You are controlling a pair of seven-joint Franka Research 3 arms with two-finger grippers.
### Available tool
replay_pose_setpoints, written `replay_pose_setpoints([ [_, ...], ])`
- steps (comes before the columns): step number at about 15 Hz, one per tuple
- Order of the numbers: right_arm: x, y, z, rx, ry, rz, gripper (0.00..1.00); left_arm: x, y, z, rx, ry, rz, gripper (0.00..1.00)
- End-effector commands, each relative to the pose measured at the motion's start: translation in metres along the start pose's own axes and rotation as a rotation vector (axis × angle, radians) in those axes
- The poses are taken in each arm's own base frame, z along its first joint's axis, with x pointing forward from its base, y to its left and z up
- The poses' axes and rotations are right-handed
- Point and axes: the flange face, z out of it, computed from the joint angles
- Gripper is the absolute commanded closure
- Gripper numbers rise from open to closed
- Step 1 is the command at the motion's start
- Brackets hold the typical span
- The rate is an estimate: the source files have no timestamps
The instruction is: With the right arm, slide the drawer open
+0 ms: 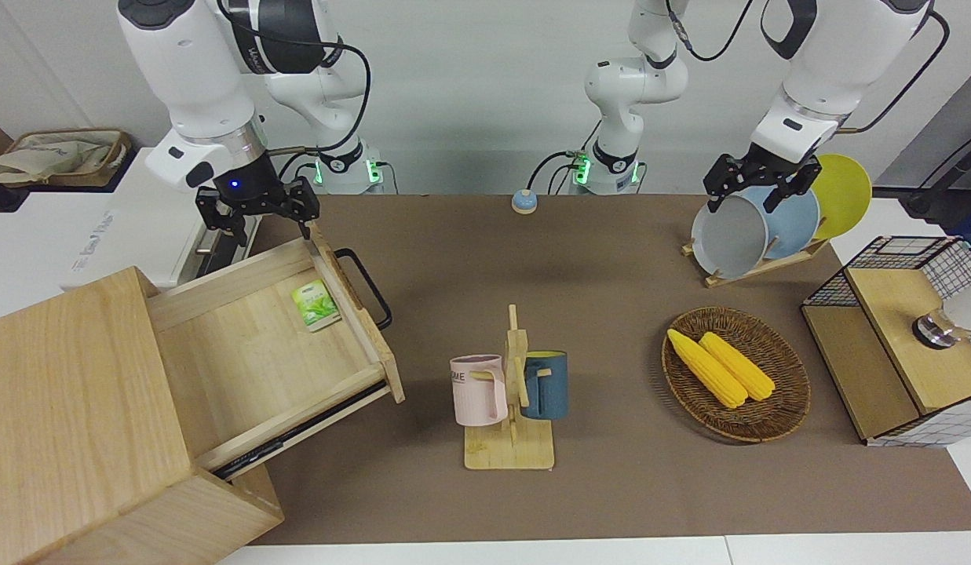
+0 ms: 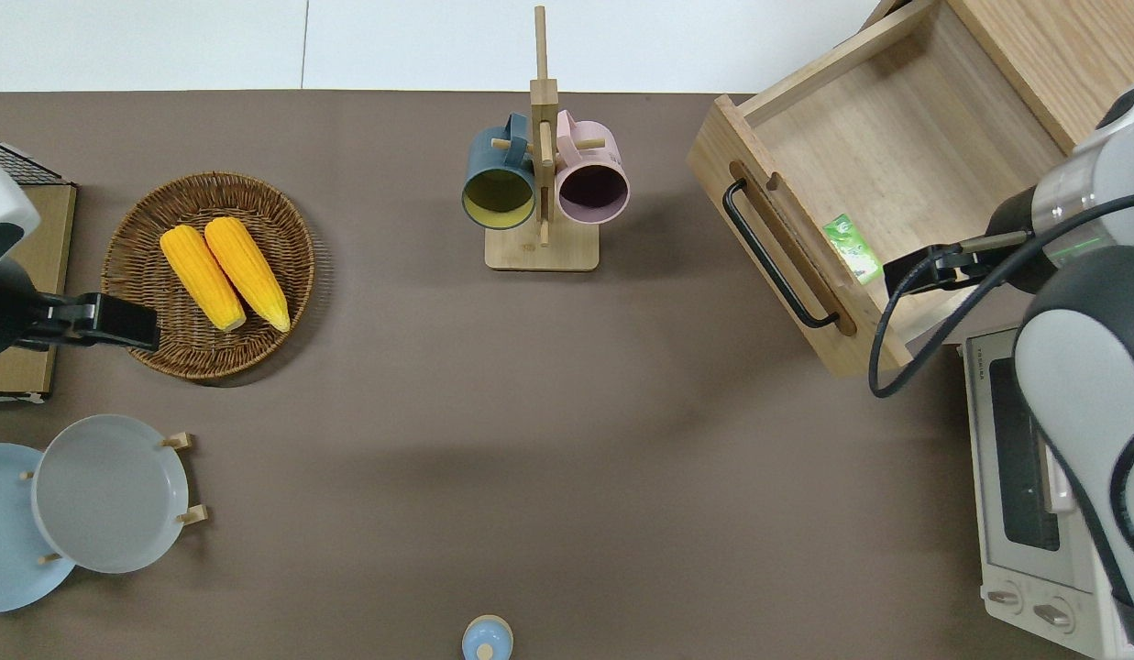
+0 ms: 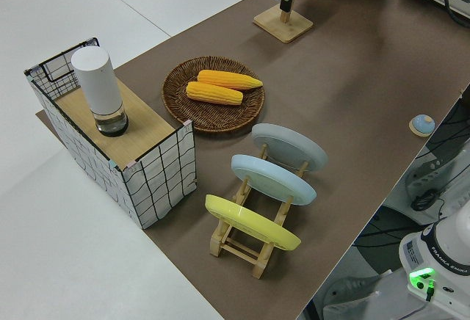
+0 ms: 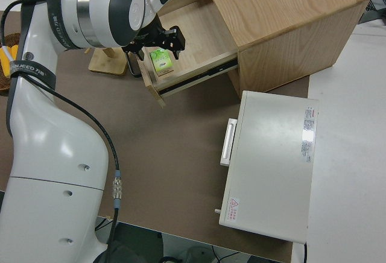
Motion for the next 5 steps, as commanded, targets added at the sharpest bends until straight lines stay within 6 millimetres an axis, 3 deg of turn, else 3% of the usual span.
replay_pose_setpoints([
  [1, -0.0097, -0.0036, 0.0007, -0.009, 0.011, -0.008, 0.011, 0.0015, -0.0008, -0.0041, 0.016, -0.005, 0.011, 0.01],
  [5, -0.0102, -0.0081, 0.0005, -0.008, 0.006, -0.015, 0.011, 0.0015, -0.0008, -0.0041, 0.016, -0.005, 0.011, 0.01],
])
